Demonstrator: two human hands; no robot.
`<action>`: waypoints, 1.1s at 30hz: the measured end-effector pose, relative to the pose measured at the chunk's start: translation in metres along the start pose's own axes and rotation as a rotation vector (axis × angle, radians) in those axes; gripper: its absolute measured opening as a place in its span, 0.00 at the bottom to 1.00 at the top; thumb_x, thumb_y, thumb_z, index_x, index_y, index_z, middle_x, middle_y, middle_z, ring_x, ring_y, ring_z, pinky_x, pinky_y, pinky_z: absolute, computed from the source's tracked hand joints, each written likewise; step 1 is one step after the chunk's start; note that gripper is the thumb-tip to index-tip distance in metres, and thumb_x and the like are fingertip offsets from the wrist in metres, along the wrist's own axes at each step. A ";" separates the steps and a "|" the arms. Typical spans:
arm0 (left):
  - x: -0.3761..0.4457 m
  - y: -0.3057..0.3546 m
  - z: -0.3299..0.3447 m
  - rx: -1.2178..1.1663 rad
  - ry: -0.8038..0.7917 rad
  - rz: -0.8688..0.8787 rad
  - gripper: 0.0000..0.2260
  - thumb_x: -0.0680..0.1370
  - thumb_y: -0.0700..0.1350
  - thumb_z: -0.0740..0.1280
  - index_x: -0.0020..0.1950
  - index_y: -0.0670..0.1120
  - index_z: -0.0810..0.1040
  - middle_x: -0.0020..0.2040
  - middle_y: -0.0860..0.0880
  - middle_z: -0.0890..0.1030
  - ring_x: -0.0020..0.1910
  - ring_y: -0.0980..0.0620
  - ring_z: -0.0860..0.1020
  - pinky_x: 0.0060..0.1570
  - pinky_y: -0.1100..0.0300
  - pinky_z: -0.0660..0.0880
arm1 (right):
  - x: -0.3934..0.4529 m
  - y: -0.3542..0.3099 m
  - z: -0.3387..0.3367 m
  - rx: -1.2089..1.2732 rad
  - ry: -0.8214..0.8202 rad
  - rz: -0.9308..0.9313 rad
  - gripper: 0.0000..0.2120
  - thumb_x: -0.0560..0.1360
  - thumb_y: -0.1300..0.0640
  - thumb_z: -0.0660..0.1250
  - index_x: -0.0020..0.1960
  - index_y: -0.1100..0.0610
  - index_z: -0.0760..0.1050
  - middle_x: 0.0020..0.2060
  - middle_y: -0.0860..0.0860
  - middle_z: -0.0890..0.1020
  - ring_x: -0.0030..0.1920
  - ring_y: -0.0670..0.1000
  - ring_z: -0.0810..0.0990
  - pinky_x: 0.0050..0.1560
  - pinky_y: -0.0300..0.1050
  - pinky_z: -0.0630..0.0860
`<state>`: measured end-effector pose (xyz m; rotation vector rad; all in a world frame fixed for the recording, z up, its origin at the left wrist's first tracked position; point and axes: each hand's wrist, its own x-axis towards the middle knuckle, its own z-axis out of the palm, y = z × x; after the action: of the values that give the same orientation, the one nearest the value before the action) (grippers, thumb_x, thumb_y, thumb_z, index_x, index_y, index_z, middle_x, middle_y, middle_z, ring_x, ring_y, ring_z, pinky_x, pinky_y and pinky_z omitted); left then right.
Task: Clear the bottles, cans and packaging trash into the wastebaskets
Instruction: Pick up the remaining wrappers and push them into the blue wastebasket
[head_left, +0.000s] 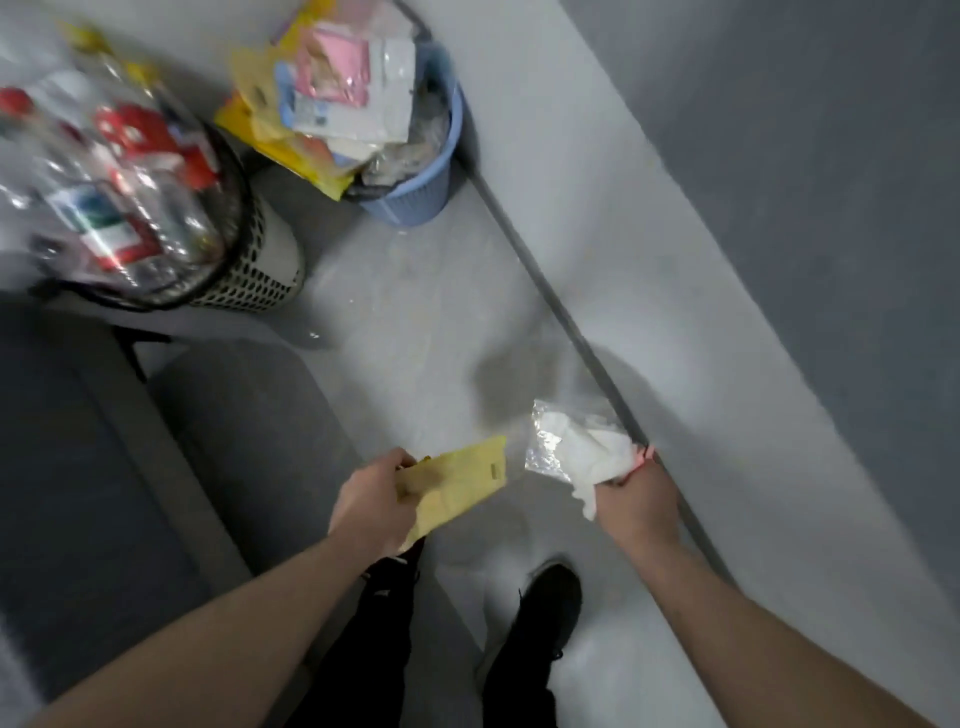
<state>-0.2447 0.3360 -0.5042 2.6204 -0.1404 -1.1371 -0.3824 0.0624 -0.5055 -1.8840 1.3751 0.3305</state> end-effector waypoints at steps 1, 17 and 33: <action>-0.017 0.007 -0.018 -0.018 0.010 -0.004 0.11 0.71 0.46 0.67 0.52 0.56 0.77 0.42 0.56 0.82 0.44 0.48 0.81 0.39 0.59 0.73 | -0.016 -0.015 -0.018 0.022 -0.012 0.000 0.10 0.70 0.59 0.72 0.50 0.55 0.77 0.34 0.45 0.83 0.31 0.41 0.82 0.33 0.40 0.79; -0.306 0.118 -0.282 -0.391 0.268 -0.028 0.11 0.69 0.45 0.72 0.51 0.52 0.83 0.44 0.52 0.81 0.45 0.48 0.80 0.44 0.55 0.76 | -0.277 -0.202 -0.256 0.215 -0.080 -0.055 0.15 0.73 0.58 0.75 0.58 0.58 0.79 0.49 0.56 0.85 0.53 0.59 0.83 0.47 0.42 0.72; -0.386 0.125 -0.470 -0.588 0.321 0.071 0.14 0.73 0.44 0.73 0.56 0.55 0.76 0.47 0.53 0.81 0.42 0.57 0.79 0.36 0.64 0.74 | -0.371 -0.308 -0.300 0.293 -0.056 -0.138 0.20 0.63 0.44 0.74 0.52 0.52 0.82 0.41 0.56 0.86 0.42 0.59 0.86 0.41 0.48 0.81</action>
<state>-0.1642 0.3952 0.1086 2.2005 0.1459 -0.5970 -0.3159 0.1483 0.0517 -1.7016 1.1794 0.1050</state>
